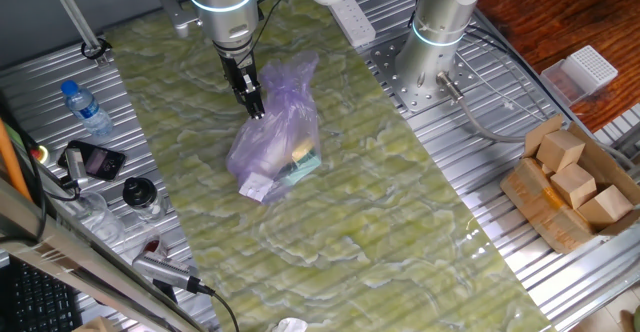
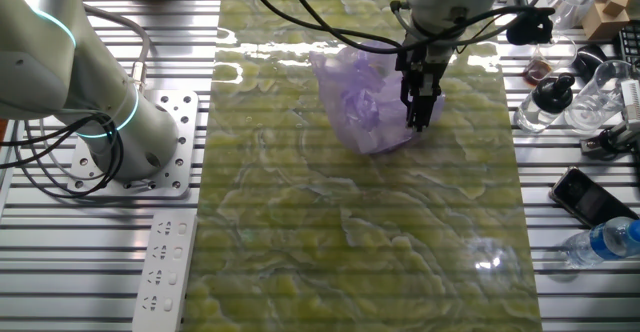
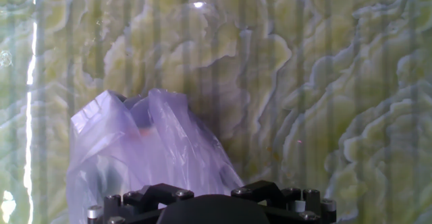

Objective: Pick up a bag of things

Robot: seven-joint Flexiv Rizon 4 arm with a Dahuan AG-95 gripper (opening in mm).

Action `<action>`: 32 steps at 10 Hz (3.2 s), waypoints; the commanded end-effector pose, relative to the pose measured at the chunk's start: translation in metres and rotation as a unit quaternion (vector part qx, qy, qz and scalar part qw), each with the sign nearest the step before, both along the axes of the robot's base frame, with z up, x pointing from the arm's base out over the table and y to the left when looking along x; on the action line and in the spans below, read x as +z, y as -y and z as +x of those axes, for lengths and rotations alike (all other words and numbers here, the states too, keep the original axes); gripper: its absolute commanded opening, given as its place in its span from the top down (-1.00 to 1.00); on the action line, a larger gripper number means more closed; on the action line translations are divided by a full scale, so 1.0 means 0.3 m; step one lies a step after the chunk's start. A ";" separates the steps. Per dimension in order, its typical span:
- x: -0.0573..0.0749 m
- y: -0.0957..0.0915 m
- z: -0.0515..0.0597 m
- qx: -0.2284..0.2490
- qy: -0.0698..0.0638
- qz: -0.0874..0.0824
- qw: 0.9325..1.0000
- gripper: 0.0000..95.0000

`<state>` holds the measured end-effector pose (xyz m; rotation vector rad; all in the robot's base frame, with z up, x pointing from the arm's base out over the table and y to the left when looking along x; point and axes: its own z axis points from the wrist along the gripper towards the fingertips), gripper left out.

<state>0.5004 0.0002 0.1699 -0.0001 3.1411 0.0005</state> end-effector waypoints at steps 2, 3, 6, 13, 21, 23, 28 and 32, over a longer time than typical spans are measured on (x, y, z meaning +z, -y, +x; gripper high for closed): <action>0.000 0.001 -0.001 0.090 0.020 0.027 0.995 1.00; 0.000 0.001 -0.001 0.090 0.020 0.026 0.995 1.00; 0.000 0.001 -0.001 0.090 0.020 0.024 0.995 1.00; 0.000 0.001 -0.001 0.090 0.020 0.022 0.996 1.00; 0.000 0.000 -0.001 0.073 0.018 0.024 0.997 1.00; 0.000 0.000 -0.001 0.075 0.017 0.024 0.997 1.00; 0.000 0.000 -0.001 0.074 0.016 0.023 0.997 1.00; 0.000 0.000 -0.001 0.075 0.016 0.022 0.997 1.00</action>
